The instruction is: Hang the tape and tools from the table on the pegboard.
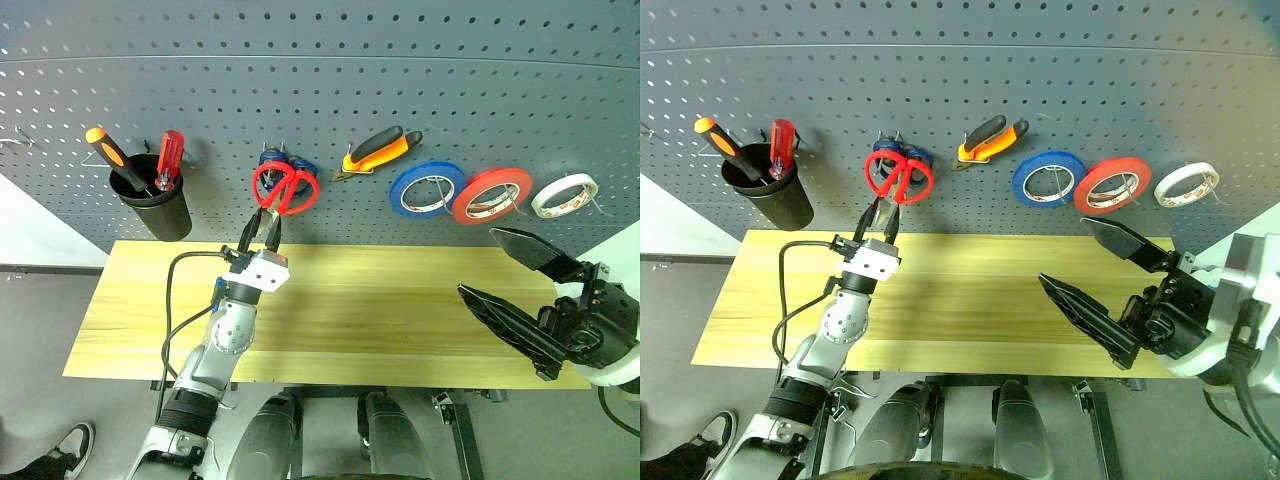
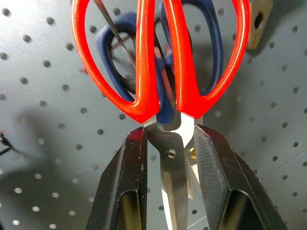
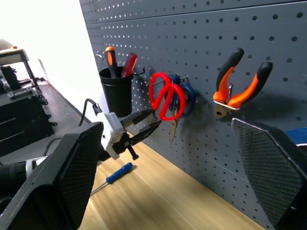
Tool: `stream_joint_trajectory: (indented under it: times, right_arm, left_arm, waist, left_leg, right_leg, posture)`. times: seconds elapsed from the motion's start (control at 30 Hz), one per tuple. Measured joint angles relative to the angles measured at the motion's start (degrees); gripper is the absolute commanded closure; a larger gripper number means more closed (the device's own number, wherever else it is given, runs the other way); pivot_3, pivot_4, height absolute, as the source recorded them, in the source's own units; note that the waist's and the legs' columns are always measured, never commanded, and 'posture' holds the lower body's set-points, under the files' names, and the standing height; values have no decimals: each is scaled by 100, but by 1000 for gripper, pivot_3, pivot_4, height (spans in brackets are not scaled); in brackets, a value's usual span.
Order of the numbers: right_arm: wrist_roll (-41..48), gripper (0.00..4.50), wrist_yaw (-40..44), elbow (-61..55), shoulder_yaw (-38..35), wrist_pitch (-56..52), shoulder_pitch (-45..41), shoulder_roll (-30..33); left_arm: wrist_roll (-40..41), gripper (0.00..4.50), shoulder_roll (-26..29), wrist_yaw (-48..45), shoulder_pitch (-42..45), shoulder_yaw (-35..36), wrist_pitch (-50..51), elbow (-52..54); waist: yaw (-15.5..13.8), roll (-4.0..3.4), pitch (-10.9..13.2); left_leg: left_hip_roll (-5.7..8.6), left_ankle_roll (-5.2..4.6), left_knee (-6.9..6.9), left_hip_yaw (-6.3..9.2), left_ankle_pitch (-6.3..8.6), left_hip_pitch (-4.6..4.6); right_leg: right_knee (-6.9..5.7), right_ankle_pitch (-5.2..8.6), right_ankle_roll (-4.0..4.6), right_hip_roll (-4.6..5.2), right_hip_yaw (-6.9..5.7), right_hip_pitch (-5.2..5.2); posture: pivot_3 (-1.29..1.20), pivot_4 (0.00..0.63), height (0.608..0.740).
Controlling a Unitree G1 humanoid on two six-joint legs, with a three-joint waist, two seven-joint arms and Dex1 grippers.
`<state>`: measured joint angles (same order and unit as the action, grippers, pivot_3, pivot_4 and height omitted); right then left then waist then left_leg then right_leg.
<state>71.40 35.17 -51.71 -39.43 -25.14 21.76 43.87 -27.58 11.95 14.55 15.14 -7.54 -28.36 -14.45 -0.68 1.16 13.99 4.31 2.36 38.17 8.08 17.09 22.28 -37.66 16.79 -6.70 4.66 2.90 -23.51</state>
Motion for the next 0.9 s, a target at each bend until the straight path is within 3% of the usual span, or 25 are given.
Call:
stream_joint_trajectory:
  times: [0.33, 0.63, 0.9]
  right_arm:
    - [95, 0, -91, -101, -24, 21, 61, 15]
    - [140, 0, -136, -157, -46, 37, 111, 17]
    - [138, 0, -157, -192, -59, 55, 209, 16]
  left_arm:
    - [17, 3455, -113, 249, 568, -18, -20, -814]
    - [443, 496, -171, -69, 445, -6, 306, -887]
    - [713, 496, -237, -470, -428, 57, 1185, -30]
  waist:
    - [5, 0, 0]
    - [10, 1, 0]
    - [13, 0, 0]
  left_leg:
    - [0, 0, 1, 0, 0, 0]
    - [0, 0, 1, 0, 0, 0]
    - [-1, 0, 1, 0, 0, -1]
  right_leg:
    - [-2, 0, 0, 0, 0, 0]
    - [-3, 0, 0, 0, 1, -1]
    - [-4, 0, 0, 1, 3, -1]
  posture:
    - [-42, 232, 723]
    - [-40, 233, 723]
    - [-35, 235, 723]
